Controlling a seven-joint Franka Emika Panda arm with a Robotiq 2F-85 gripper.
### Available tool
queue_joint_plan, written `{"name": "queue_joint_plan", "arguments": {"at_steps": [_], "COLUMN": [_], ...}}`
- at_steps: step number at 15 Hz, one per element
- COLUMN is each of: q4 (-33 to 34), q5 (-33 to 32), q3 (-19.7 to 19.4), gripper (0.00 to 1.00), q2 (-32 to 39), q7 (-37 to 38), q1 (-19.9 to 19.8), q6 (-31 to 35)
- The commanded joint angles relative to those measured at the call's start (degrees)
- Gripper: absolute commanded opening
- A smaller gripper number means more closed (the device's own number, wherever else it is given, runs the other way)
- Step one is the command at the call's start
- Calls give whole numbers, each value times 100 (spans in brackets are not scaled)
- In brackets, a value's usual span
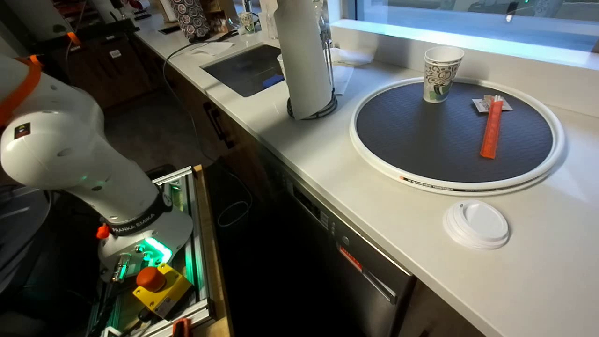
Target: Move the paper towel roll to the counter
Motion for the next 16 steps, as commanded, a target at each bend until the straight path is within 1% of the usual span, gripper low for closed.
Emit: {"name": "queue_joint_plan", "arguments": {"at_steps": [1,6,8,12,16], "q4": [39,-1,15,79,170], "q5": [454,1225,1379,1428,1178], "q3": [-200,-483,-524,-520,-409], "gripper": [100,100,100,100,100], "q2": [90,90,94,238,427], "q7": [-294,-849,-985,-1103,-963], "q1": [152,349,367,356,266], "q6": [47,112,48,-64,-203]}}
